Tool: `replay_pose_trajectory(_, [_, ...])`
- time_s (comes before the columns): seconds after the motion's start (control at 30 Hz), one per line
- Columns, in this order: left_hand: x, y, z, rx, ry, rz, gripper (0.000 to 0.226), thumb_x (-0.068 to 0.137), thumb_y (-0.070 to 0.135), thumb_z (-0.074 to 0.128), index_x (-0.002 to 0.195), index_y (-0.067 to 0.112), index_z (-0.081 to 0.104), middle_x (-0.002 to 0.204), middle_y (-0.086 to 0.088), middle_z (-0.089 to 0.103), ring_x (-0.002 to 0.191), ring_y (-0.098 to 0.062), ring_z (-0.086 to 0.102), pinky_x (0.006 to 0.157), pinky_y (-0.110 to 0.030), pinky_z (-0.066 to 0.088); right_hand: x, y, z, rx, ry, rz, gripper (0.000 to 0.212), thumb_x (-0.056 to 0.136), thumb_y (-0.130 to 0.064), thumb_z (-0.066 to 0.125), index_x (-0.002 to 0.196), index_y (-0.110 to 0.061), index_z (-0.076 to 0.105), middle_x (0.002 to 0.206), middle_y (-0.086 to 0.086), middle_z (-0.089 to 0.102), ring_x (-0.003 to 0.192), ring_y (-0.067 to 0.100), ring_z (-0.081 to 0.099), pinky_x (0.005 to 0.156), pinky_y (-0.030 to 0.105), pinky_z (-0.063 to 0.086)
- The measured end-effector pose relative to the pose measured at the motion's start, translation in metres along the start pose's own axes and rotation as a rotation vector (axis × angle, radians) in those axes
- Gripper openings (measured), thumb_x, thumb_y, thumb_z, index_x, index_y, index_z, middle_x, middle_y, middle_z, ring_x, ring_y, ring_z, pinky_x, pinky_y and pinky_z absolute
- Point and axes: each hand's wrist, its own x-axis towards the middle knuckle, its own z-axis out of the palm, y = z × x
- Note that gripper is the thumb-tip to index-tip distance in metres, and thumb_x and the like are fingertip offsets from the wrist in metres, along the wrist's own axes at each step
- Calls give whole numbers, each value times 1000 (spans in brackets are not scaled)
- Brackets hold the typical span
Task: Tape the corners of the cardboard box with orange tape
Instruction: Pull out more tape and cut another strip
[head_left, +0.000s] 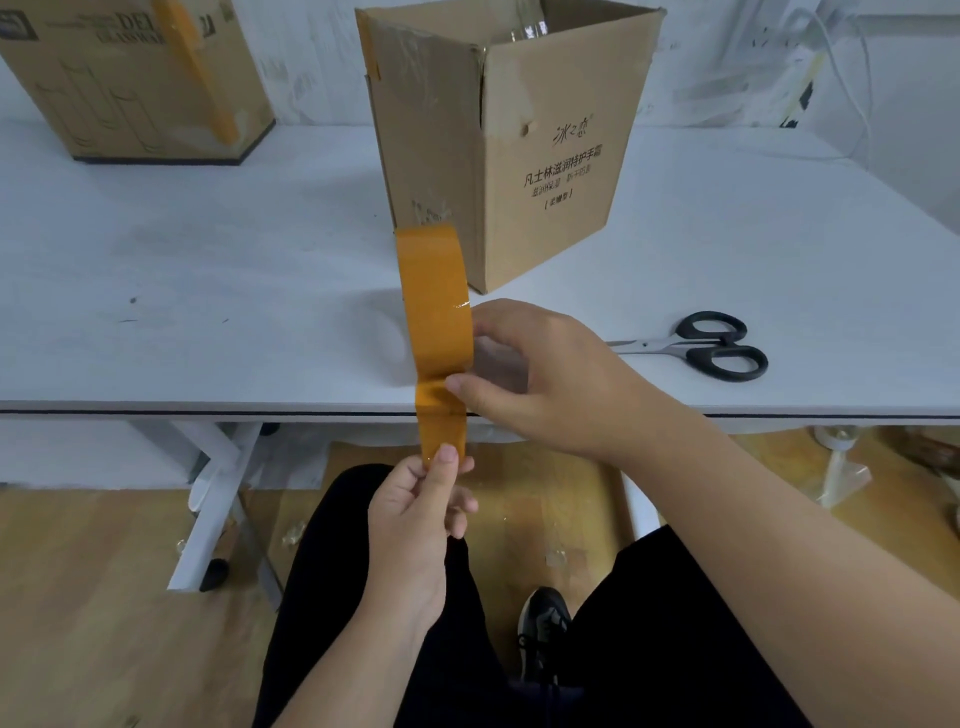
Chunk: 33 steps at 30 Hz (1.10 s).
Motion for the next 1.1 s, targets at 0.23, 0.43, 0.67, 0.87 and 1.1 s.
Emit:
replay_pose_trajectory(0.23, [4, -1, 2, -107, -45, -78, 21, 62, 45, 76, 61, 24, 71, 64, 3, 65, 51, -9, 57, 49, -21, 47, -14, 9, -33, -125, 116, 140, 33, 91, -40, 54, 117, -21, 63, 113, -12, 60, 103, -1, 53, 84, 9, 38])
replay_pose_trajectory(0.43, [3, -4, -9, 118, -74, 76, 27, 74, 50, 68, 70, 24, 69, 62, -2, 63, 57, -12, 58, 56, -21, 49, -37, 37, -80, -338, 61, 344, 21, 91, -22, 53, 108, -27, 64, 105, -5, 52, 96, 15, 53, 82, 24, 36])
replay_pose_trajectory(0.67, [3, -2, -8, 135, -102, 87, 38, 66, 63, 72, 71, 26, 66, 62, -1, 61, 57, -13, 56, 52, -23, 47, -63, 57, -110, -431, -5, 532, 29, 87, -14, 56, 112, -27, 60, 112, -4, 51, 107, 18, 51, 84, 25, 33])
replay_pose_trajectory(0.87, [2, -2, -7, 146, -113, 118, 22, 77, 48, 63, 76, 26, 66, 66, -1, 61, 58, -14, 57, 50, -24, 46, -62, 64, -122, -509, -59, 573, 26, 86, -34, 64, 111, -30, 65, 107, -9, 56, 103, 16, 51, 80, 27, 33])
replay_pose_trajectory(1.1, [3, 1, -5, 188, -98, 153, 22, 79, 47, 61, 77, 25, 66, 67, -3, 62, 57, -15, 58, 50, -24, 46, -63, 46, -129, -491, -129, 451, 9, 84, -41, 65, 92, -43, 63, 90, -22, 56, 90, 1, 53, 68, 25, 34])
